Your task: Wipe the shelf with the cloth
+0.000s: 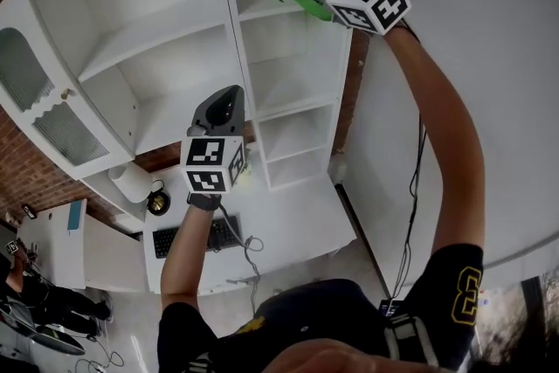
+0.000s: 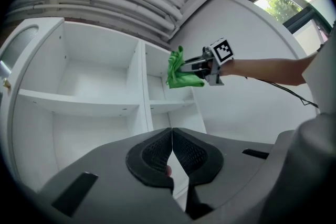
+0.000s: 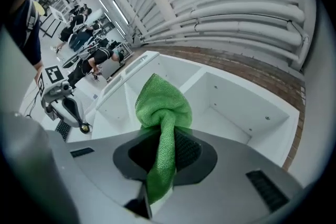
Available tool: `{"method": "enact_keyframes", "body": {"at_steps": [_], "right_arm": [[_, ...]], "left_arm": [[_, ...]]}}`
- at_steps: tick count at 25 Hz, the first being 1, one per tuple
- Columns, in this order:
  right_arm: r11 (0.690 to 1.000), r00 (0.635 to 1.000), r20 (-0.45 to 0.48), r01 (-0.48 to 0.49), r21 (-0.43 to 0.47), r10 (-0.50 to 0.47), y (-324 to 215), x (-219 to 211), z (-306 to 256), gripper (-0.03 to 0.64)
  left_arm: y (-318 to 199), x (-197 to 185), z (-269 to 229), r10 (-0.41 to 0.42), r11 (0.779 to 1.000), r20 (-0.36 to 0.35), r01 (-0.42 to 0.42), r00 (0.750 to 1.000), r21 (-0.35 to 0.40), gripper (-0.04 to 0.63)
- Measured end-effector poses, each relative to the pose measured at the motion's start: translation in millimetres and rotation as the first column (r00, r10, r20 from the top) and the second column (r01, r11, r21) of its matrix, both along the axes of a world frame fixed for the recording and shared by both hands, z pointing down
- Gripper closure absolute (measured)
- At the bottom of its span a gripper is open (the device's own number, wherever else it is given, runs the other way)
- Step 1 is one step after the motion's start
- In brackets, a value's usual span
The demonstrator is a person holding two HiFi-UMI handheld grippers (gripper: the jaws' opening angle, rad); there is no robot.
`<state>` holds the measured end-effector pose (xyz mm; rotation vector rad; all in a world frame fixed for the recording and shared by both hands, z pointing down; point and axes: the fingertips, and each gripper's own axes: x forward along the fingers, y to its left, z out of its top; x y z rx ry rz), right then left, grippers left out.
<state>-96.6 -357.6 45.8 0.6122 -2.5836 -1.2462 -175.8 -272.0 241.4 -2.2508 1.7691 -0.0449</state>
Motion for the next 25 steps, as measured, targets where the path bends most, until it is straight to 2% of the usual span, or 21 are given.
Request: {"method": "enact_keyframes", "body": {"at_steps": [6,8,10,11,13,15,17,18,25], "right_arm": [[0.995,0.998,0.067,-0.004,0.097,-0.002,-54,-8,-35,0.571],[0.995,0.984,0.179,0.009,0.101,-0.027,-72,-8,-58,0.571],[0.995,0.952,0.298,0.047,0.084,-0.07,-82,-9,-81,0.571],[0.995,0.948,0.309,0.06,0.082,-0.083,-86,-15,-84,0.571],[0.993,0.975,0.207,0.061,0.097,-0.08,-96,-34,-72,0.571],[0.992,0.999,0.025,0.045,0.118,-0.048,-110,-54,-46,0.571],[0.991,0.992,-0.122,0.04,0.125,-0.025,-121,-68,-27,0.571],[0.992,0.986,-0.166,0.047,0.121,-0.026,-124,-73,-22,0.571],[0.992,0.954,-0.288,0.106,0.062,-0.084,-141,-105,-2,0.571]], "left_arm": [[-20,3,-12,-0.008,1.0,-0.009,0.009,1.0,0.028,0.577],[-27,5,-17,-0.009,0.999,-0.013,0.009,1.0,0.033,0.577],[-32,8,-23,-0.007,0.999,-0.023,0.008,1.0,0.038,0.577],[-35,9,-26,-0.006,0.999,-0.029,0.008,1.0,0.04,0.577],[-40,10,-32,-0.01,0.999,-0.034,0.011,0.999,0.038,0.577],[-44,10,-35,-0.019,0.999,-0.031,0.02,0.999,0.03,0.577],[-48,7,-36,-0.03,0.999,-0.03,0.031,0.999,0.024,0.577],[-50,6,-36,-0.037,0.999,-0.032,0.038,0.999,0.021,0.577],[-67,-1,-40,-0.069,0.998,-0.062,0.069,0.996,-0.013,0.577]]}}
